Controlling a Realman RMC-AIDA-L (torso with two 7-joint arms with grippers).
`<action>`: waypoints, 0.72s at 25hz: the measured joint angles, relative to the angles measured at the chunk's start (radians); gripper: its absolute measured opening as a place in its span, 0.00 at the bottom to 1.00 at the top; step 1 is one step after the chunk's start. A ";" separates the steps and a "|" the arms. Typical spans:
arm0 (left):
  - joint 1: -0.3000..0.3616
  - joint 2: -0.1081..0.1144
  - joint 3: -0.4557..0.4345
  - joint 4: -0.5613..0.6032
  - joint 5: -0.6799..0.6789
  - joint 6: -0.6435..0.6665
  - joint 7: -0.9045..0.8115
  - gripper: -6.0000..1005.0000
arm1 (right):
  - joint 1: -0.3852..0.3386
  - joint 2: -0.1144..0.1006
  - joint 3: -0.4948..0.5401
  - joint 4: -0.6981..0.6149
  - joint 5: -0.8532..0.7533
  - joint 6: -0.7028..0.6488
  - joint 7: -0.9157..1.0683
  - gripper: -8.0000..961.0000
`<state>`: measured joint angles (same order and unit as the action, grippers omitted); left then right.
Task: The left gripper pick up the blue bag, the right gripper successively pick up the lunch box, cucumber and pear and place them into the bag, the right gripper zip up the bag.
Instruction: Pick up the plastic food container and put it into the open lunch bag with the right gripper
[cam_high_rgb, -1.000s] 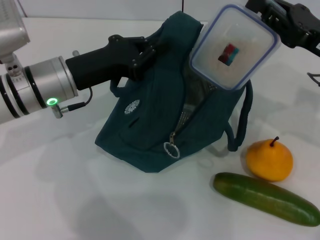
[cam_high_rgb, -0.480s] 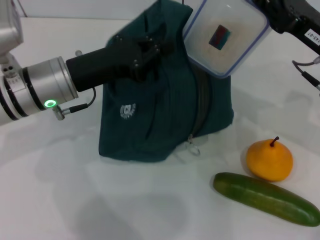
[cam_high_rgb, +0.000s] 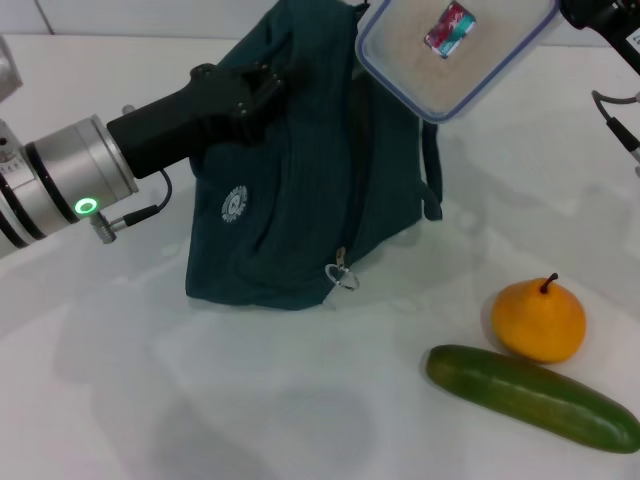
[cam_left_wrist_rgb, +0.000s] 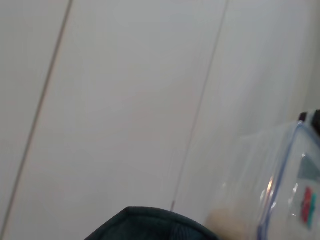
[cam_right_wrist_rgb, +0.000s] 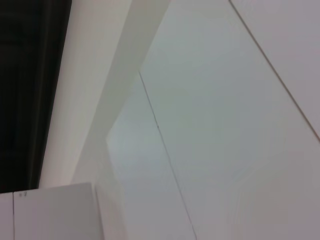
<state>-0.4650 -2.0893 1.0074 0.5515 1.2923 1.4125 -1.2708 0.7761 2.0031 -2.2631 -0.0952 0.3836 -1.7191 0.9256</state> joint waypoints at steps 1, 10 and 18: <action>0.001 0.000 0.000 -0.001 0.000 -0.006 0.000 0.08 | 0.002 0.002 0.002 -0.002 0.000 0.000 0.000 0.11; 0.002 0.001 -0.001 -0.015 0.002 -0.042 0.015 0.08 | 0.062 -0.001 0.003 -0.037 0.003 0.014 -0.021 0.11; 0.004 0.004 -0.017 -0.026 0.001 -0.052 0.045 0.08 | 0.099 0.007 0.005 -0.037 0.001 0.085 -0.028 0.11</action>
<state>-0.4608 -2.0851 0.9907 0.5250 1.2928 1.3605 -1.2254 0.8753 2.0102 -2.2578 -0.1320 0.3849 -1.6343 0.8973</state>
